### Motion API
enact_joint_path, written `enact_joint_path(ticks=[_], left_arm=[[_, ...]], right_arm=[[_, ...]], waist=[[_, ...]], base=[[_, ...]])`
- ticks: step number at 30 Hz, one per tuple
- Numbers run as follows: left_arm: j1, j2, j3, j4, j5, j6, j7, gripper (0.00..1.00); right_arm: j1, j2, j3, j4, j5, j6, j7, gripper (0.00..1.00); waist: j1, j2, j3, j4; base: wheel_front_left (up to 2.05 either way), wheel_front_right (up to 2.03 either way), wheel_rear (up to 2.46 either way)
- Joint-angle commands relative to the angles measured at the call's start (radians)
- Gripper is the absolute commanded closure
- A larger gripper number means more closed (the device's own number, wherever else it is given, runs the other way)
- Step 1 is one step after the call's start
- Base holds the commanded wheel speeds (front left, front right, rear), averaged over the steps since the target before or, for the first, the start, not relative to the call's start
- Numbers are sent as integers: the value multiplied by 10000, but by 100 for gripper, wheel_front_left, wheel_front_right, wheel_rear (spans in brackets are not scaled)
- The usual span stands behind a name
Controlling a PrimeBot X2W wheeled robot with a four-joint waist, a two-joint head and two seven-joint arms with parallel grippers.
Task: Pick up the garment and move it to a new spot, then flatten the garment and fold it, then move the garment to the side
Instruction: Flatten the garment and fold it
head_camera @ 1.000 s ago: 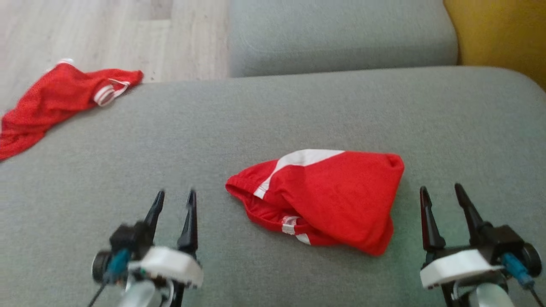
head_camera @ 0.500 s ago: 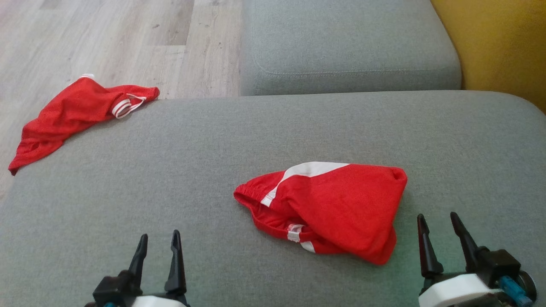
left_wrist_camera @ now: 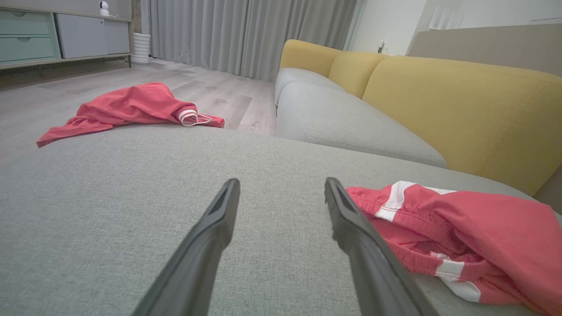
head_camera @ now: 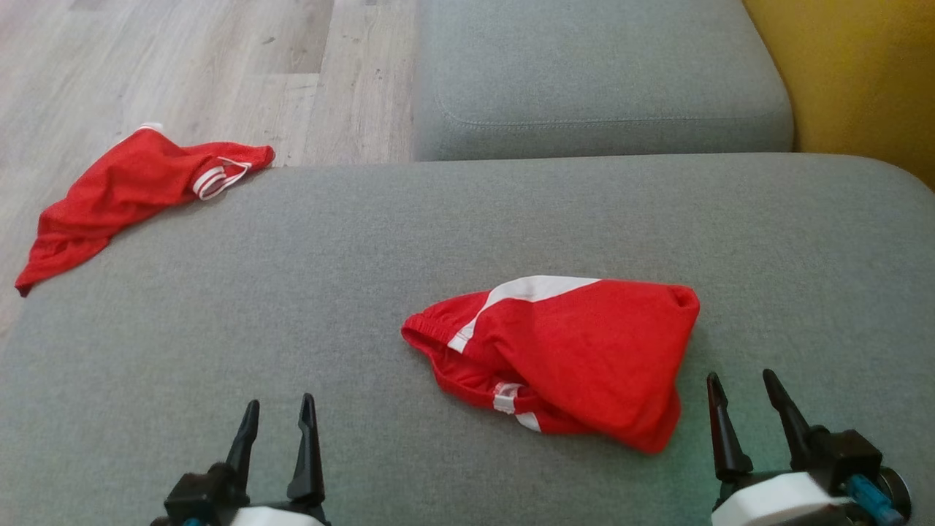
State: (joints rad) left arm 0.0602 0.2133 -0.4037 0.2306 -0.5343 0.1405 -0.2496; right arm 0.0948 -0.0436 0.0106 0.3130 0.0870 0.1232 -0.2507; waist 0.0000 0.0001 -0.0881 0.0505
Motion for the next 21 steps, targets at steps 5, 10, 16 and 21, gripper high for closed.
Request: enact_joint_path(ticks=[5,10,16,21], left_arm=[[-369,36,423,-168,98,-68,-122,0],[-412,42,392,-80,55,-88,-111,0],[-485,23,303,-46,60,-89,-105,0],[-585,22,192,-87,113,-108,-88,0]], right_arm=[[-445,-66,226,-277,-4,75,-110,0],[-447,-66,222,-303,-22,75,-110,0],[-436,-66,202,-298,-58,75,-111,0],[-825,-66,31,-174,-368,75,-25,0]], waist=[[0,-1,54,-34],[0,-1,107,-64],[0,-1,188,-73],[0,-1,329,62]], base=[[0,0,0],[0,0,0],[0,0,0],[0,0,0]])
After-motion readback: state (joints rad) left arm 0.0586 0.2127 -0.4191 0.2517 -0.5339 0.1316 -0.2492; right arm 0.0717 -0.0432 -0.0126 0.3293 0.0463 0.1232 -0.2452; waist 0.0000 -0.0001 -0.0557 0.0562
